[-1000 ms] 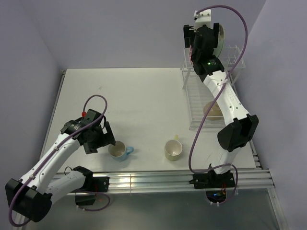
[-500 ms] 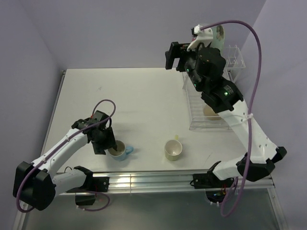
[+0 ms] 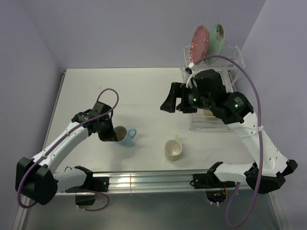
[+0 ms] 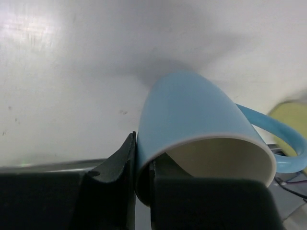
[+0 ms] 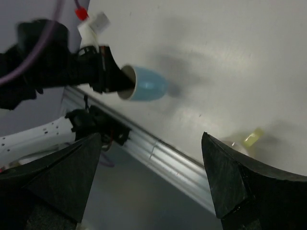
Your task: Load the mixed dishes into the dish rack
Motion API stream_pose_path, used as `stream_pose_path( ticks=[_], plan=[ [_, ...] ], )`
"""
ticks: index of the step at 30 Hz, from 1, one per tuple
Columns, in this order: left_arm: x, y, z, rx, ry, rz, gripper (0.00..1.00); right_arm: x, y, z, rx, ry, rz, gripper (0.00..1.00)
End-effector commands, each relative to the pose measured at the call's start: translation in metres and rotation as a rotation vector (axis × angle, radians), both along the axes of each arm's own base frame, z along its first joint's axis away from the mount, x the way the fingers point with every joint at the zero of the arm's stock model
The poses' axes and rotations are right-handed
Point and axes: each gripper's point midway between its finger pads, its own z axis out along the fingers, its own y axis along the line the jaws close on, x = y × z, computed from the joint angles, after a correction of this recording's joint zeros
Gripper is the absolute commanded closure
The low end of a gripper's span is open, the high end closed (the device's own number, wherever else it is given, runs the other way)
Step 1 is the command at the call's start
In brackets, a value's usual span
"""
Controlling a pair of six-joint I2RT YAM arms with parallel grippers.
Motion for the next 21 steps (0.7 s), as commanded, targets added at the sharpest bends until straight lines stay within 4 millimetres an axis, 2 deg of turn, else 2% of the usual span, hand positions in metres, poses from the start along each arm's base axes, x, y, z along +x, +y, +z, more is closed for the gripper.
stream_pose_path(
  ticks=[1,2,3,4,5,6,7,8,10,14,17,21],
  plan=[
    [0.057,-0.032,0.097,-0.180,-0.383,-0.075,1.00,-0.047,0.009,-0.008,0.197,0.237,0.096,0.08],
    [0.067,-0.038,0.121,-0.215,-0.460,-0.081,1.00,-0.064,0.021,-0.001,0.315,0.336,0.170,0.09],
    [0.078,-0.043,0.140,-0.247,-0.543,-0.091,1.00,-0.059,0.032,-0.010,0.405,0.378,0.200,0.09],
    [0.083,-0.046,0.156,-0.271,-0.602,-0.096,1.00,-0.063,0.031,-0.003,0.501,0.404,0.214,0.10],
    [0.088,-0.049,0.171,-0.291,-0.653,-0.098,1.00,-0.076,0.037,0.006,0.639,0.578,0.236,0.12],
    [0.092,-0.053,0.182,-0.316,-0.694,-0.111,1.00,-0.067,0.045,-0.002,0.735,0.580,0.270,0.13],
    [0.098,-0.058,0.200,-0.348,-0.767,-0.130,1.00,-0.073,0.045,0.008,0.811,0.591,0.300,0.14],
    [0.101,-0.062,0.211,-0.368,-0.805,-0.145,1.00,-0.072,0.045,0.017,0.912,0.706,0.273,0.16],
    [0.101,-0.074,0.237,-0.412,-0.914,-0.216,1.00,-0.067,0.046,0.025,1.001,0.688,0.292,0.17],
    [0.094,-0.087,0.266,-0.437,-1.052,-0.336,1.00,-0.058,0.045,0.048,1.114,0.772,0.252,0.17],
    [0.079,-0.096,0.286,-0.486,-1.154,-0.448,1.00,-0.054,0.045,0.066,1.176,0.779,0.272,0.17],
    [0.063,-0.100,0.304,-0.533,-1.237,-0.531,1.00,-0.049,0.051,0.067,1.159,0.814,0.279,0.18]
  ],
)
